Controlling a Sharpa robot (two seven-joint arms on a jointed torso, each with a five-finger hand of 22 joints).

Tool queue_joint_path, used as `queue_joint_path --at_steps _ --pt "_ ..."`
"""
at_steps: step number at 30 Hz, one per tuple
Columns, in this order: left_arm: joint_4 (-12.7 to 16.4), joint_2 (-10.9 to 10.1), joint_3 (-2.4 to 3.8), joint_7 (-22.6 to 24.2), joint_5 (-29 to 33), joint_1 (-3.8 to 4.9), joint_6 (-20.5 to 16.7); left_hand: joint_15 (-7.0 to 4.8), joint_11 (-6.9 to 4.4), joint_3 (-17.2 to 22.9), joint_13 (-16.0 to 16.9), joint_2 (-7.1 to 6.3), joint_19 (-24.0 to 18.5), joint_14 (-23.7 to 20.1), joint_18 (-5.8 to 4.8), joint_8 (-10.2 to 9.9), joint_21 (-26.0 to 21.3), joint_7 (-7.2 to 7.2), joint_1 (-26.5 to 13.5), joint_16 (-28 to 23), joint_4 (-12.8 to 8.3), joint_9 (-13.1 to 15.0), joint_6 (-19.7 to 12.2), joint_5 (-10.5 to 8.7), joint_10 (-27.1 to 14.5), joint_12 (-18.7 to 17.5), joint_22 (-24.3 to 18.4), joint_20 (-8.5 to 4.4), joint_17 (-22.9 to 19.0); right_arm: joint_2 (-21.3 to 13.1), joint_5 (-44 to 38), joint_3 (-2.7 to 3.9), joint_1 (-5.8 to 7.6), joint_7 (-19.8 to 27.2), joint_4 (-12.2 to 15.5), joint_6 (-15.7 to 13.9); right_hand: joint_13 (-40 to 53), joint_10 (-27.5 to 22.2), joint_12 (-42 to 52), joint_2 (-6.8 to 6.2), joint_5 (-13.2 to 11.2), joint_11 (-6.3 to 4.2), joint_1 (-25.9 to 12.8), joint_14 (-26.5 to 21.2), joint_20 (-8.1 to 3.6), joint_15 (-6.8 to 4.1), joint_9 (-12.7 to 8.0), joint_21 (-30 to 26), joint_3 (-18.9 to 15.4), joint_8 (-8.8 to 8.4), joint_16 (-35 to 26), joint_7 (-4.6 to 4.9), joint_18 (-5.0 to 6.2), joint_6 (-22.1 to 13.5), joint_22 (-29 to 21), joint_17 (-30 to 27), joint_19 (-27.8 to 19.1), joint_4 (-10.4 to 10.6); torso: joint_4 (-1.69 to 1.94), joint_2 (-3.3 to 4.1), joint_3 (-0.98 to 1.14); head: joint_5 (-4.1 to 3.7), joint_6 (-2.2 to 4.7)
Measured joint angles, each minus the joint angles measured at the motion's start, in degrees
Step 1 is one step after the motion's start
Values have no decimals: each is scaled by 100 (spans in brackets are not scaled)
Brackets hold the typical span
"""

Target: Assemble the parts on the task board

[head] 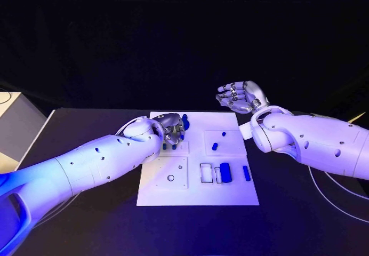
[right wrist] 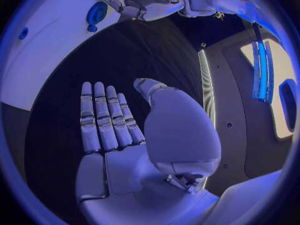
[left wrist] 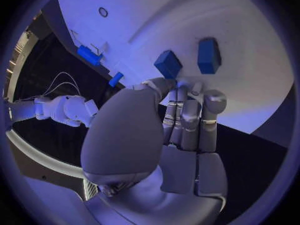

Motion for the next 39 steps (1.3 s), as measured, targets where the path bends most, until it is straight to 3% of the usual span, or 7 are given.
queue_joint_path --at_steps 13,21,26,30,32,39 --pt "-1 21 2 3 14 4 60 0 0 71 -13 19 0 0 0 -143 26 5 -26 44 -8 -13 -5 1 41 5 18 0 0 12 1 0 0 0 -5 5 0 0 0 0 0 0 0 0 0 0 0 0 0 0 0 0 0 0 0 1 0 0 -1 0 4 9 -4" --pt "-7 38 6 4 30 9 92 0 1 71 -45 -47 -1 -1 0 -196 26 32 -92 44 -7 -21 -32 -31 41 -30 20 0 -15 15 1 0 0 0 -7 9 0 0 0 0 0 0 0 0 0 0 0 0 0 0 0 0 0 0 0 1 0 0 -3 0 4 10 -1" --pt "-7 47 4 24 62 8 88 -22 9 107 -67 -9 20 26 0 -196 56 31 -130 88 -44 -4 36 -31 118 -50 62 -21 -23 19 2 0 0 0 -11 13 0 0 0 0 0 0 0 0 0 0 0 0 0 0 0 0 0 0 0 -9 0 0 -2 1 4 7 -5" --pt "-13 47 0 75 110 2 36 -79 -75 208 -77 76 180 228 -6 -193 195 -19 -192 186 -113 46 269 -32 369 -93 235 -70 146 22 2 0 0 0 -14 16 0 0 0 0 0 0 0 0 0 0 0 0 0 0 0 0 0 0 0 -20 0 0 -2 1 4 7 -5" --pt "-15 43 0 117 145 2 -19 -124 -104 239 -94 101 236 288 -93 -171 234 -41 -185 205 -144 96 376 -32 472 -130 302 -93 212 24 2 0 0 0 -16 18 0 0 0 0 0 0 0 0 0 0 0 0 0 0 0 0 0 0 0 -20 0 0 -2 1 4 10 -2" --pt "-6 13 -4 270 281 -8 -206 -151 -140 341 -132 192 349 395 -91 -171 337 -65 -172 243 -249 147 493 -37 654 -247 447 -145 309 27 2 0 0 -2 -22 28 0 0 0 0 0 0 0 0 0 0 0 0 0 0 0 0 0 0 0 -20 0 0 -4 0 3 10 7"
